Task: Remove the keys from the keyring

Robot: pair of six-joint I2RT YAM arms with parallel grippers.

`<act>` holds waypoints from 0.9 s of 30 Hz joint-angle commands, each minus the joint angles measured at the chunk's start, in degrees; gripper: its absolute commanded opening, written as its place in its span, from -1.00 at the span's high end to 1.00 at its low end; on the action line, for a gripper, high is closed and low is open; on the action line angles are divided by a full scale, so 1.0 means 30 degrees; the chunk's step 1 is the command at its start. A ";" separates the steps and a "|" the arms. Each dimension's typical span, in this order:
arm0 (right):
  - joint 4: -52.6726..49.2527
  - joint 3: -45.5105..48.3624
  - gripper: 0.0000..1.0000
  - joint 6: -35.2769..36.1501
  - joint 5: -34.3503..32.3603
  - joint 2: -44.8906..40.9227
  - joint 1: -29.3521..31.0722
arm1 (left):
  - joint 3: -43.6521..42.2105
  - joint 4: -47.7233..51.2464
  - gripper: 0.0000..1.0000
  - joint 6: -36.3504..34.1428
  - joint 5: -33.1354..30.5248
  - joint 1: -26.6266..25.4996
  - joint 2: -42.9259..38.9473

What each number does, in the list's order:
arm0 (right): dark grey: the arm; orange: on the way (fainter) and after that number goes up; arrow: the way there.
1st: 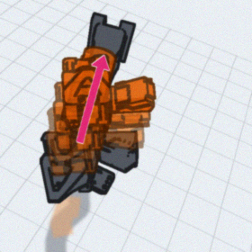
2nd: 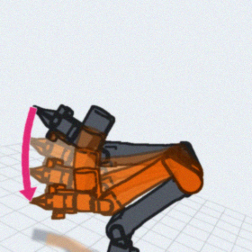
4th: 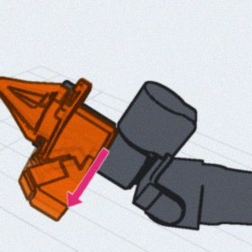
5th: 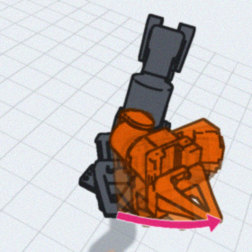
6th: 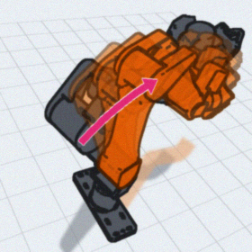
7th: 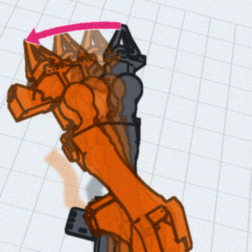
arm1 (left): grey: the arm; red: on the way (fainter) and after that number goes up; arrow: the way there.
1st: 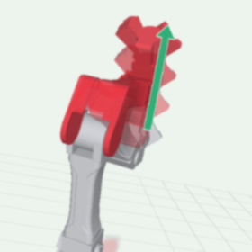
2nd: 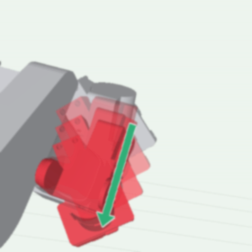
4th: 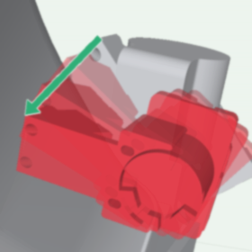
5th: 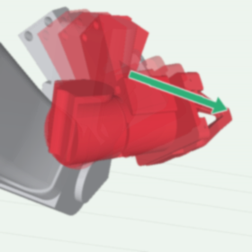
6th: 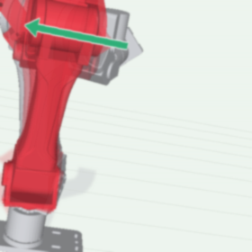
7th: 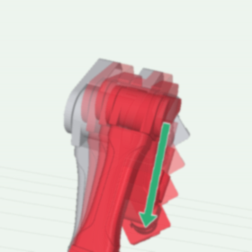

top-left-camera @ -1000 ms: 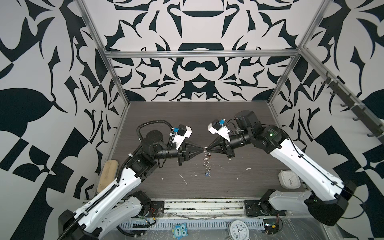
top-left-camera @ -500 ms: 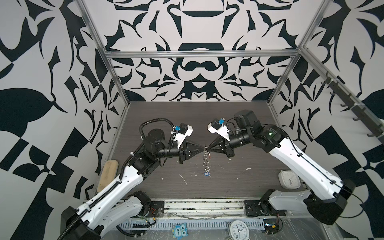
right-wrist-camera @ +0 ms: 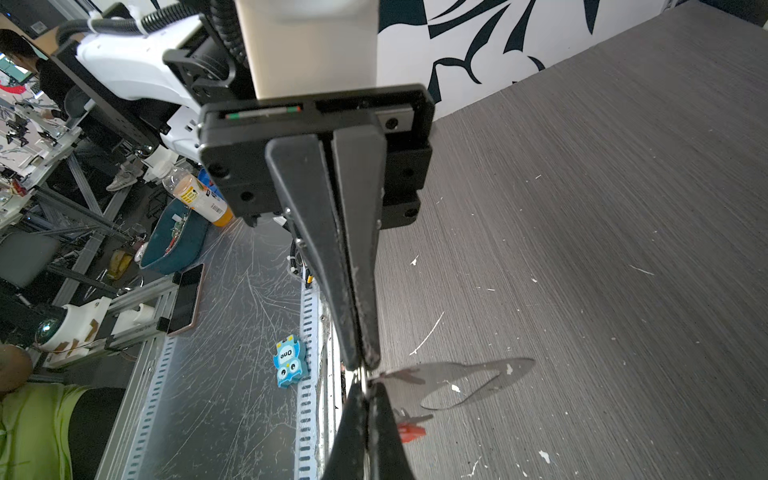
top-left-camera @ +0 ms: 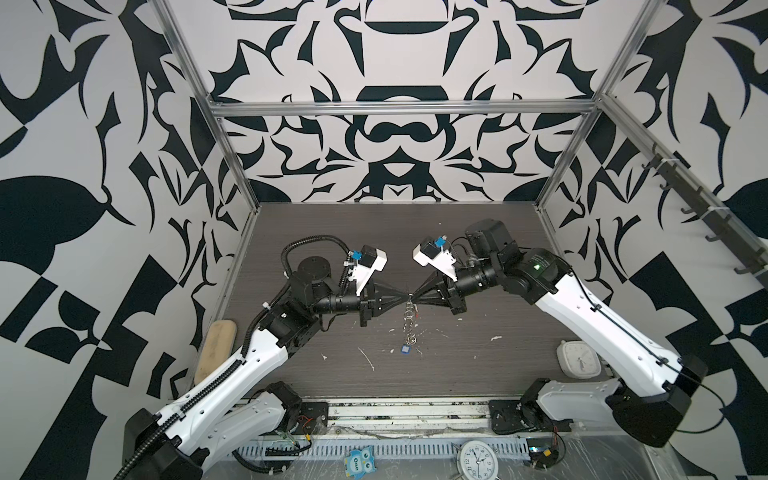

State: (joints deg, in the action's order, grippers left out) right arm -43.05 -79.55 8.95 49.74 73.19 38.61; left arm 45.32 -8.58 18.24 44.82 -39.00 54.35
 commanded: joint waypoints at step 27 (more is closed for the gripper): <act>1.4634 0.8672 -0.03 -0.6576 -0.4359 -0.6361 0.0000 | -0.1660 -0.5243 1.00 0.2121 -0.3344 -0.0329 -0.2035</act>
State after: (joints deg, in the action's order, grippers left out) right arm -6.50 -53.74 -8.73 35.92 53.69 38.54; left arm 40.64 -19.81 23.55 32.67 -39.88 48.93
